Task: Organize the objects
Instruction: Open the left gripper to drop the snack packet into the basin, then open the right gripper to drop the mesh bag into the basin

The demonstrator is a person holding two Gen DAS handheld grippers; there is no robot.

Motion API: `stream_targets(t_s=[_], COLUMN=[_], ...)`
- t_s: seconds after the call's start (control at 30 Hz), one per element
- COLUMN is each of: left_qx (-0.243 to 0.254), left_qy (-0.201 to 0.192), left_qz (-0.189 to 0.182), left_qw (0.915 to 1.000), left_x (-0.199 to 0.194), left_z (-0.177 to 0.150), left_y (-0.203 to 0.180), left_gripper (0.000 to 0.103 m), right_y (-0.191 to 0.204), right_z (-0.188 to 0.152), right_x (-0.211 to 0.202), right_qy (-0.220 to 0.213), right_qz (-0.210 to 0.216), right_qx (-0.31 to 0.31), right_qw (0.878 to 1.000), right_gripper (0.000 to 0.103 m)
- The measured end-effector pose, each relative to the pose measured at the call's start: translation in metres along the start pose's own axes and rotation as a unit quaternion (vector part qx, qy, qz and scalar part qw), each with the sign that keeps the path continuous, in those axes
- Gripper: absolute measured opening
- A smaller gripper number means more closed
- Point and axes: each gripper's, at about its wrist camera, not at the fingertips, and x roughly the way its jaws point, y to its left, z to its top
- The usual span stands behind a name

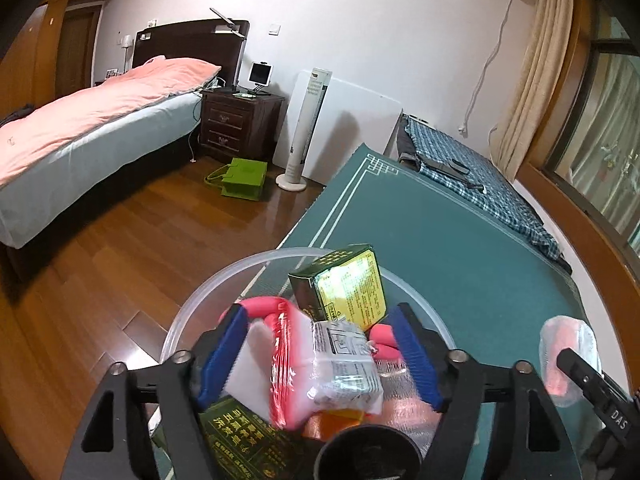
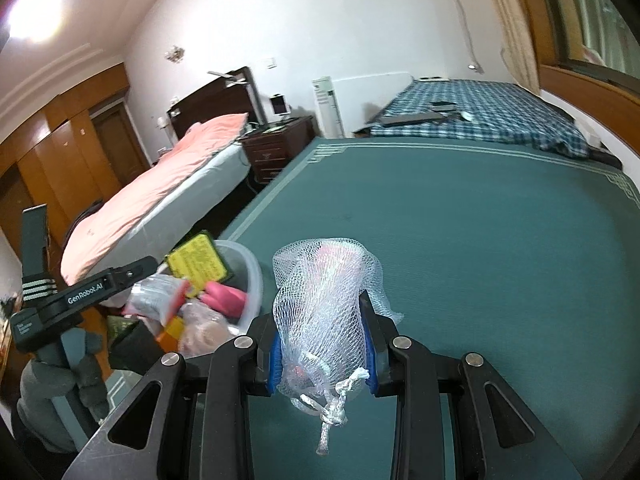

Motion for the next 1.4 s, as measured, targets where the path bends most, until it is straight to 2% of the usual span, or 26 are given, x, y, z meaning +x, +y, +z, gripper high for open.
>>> stream_targets(t_s=[0.2, 0.43, 0.63, 0.8, 0.97, 1.17, 1.27, 1.4], left_qx=[-0.005, 0.007, 0.006, 0.003, 0.006, 0.002, 0.006, 0.012], left_qy=[-0.015, -0.045, -0.072, -0.087, -0.086, -0.077, -0.073, -0.073], left_qz=[-0.001, 0.014, 0.024, 0.037, 0.048, 0.054, 0.054, 0.060], left_qw=[0.9999, 0.9989, 0.9971, 0.9956, 0.9951, 0.9956, 0.9959, 0.9954], left_x=[-0.016, -0.041, -0.061, -0.074, -0.077, -0.075, -0.073, -0.075], left_z=[0.003, 0.004, 0.005, 0.002, -0.004, -0.009, -0.012, -0.014], left_y=[0.007, 0.011, 0.015, 0.020, 0.025, 0.030, 0.027, 0.024], left_gripper=[0.083, 0.085, 0.086, 0.088, 0.089, 0.089, 0.089, 0.091], right_y=[0.034, 0.081, 0.109, 0.123, 0.130, 0.119, 0.114, 0.113], right_z=[0.005, 0.001, -0.005, -0.013, -0.020, -0.020, -0.017, -0.018], right_x=[0.010, 0.022, 0.040, 0.055, 0.073, 0.083, 0.082, 0.069], right_qy=[-0.001, 0.007, 0.020, 0.032, 0.053, 0.070, 0.074, 0.063], right_qz=[0.036, 0.076, 0.088, 0.083, 0.095, 0.119, 0.137, 0.146], right_qx=[-0.031, -0.081, -0.119, -0.145, -0.158, -0.136, -0.122, -0.121], right_qw=[0.999, 0.994, 0.989, 0.985, 0.981, 0.981, 0.980, 0.980], right_gripper=[0.032, 0.032, 0.032, 0.032, 0.032, 0.034, 0.044, 0.068])
